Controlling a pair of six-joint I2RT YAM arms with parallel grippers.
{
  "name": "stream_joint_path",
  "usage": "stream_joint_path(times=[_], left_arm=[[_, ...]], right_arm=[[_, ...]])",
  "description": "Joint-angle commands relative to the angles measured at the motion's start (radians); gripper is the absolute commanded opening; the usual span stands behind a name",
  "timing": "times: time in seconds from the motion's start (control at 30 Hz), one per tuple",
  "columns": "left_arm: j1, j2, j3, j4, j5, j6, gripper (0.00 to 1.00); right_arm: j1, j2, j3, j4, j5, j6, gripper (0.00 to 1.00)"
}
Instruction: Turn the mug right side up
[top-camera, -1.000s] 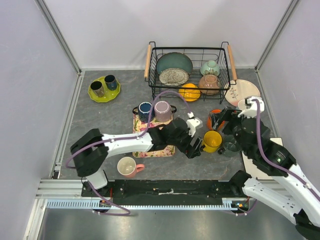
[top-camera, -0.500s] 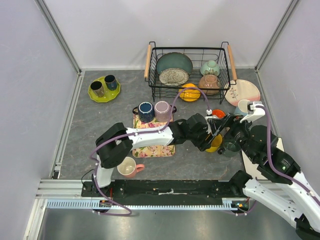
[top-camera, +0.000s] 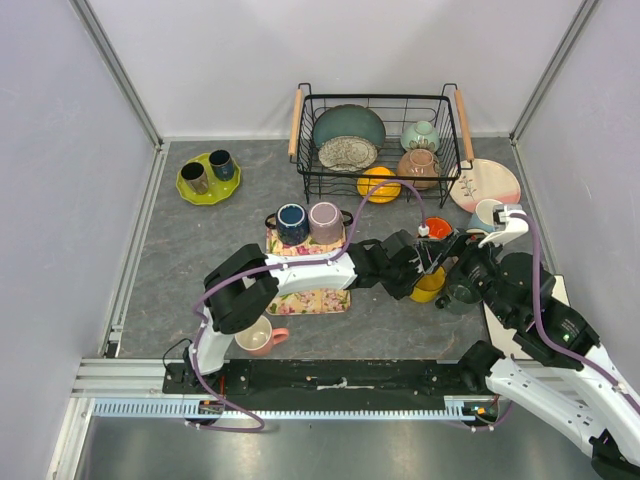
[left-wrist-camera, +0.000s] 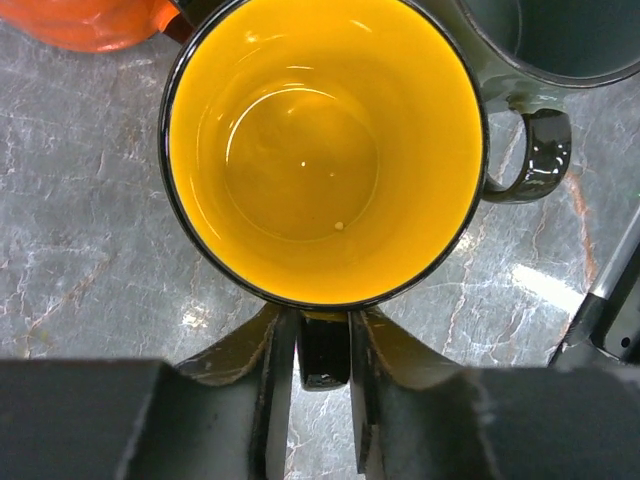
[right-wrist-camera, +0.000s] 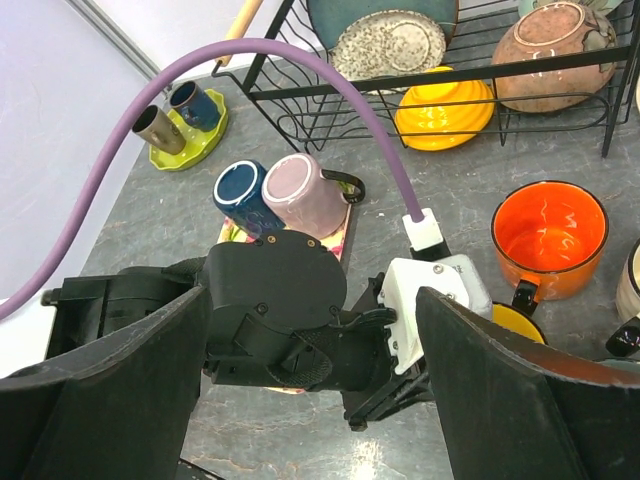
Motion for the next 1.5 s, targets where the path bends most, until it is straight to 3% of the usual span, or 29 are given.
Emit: stream_joint_path(times=[0.0, 0.1, 0.3, 0.5, 0.73, 0.97, 1.0, 1.03, 1.13, 1.23, 1.47], left_arm=[[0.0, 0.003, 0.033, -0.001, -0.028, 0.046, 0.24], [0.0, -0.014, 0.016, 0.001, -0.026, 0.043, 0.02], [0.0, -0.104, -0.07, 0.004, -0.066, 0.005, 0.02], [0.0, -0.246, -0.222, 0.016, -0.251, -0.141, 0.02], [-0.011, -0.276, -0.312, -0.073, -0.368, -0.346, 0.02], [-0.032, -0.265, -0.288, -0.132, -0.402, -0.379, 0.03], [-0.031, -0.264, -0.282, -0.14, -0.402, -0.374, 0.1], [-0.032, -0.262, -0.267, -0.148, -0.405, -0.368, 0.25], [-0.031, -0.262, -0.25, -0.16, -0.425, -0.359, 0.49], [-0.031, -0.265, -0.237, -0.168, -0.436, -0.348, 0.64], [-0.031, -0.236, -0.149, -0.229, -0.44, -0.333, 0.89]], right_arm=[[-0.002, 0.003, -0.002, 0.045, -0.009, -0.006, 0.89], [-0.002, 0.009, -0.003, 0.048, -0.014, -0.005, 0.89], [-0.002, 0.02, -0.002, 0.056, -0.015, -0.002, 0.89], [-0.002, 0.021, -0.011, 0.08, -0.017, 0.006, 0.89], [-0.004, 0.029, -0.062, 0.113, -0.04, 0.035, 0.89], [-0.002, 0.023, -0.074, 0.114, -0.038, 0.037, 0.89], [-0.002, 0.02, -0.076, 0.114, -0.04, 0.038, 0.88], [-0.002, 0.018, -0.077, 0.114, -0.041, 0.038, 0.89], [-0.002, 0.008, -0.082, 0.111, -0.038, 0.038, 0.88], [-0.002, 0.0, -0.085, 0.107, -0.035, 0.038, 0.88], [-0.004, 0.0, -0.088, 0.106, -0.029, 0.034, 0.88]])
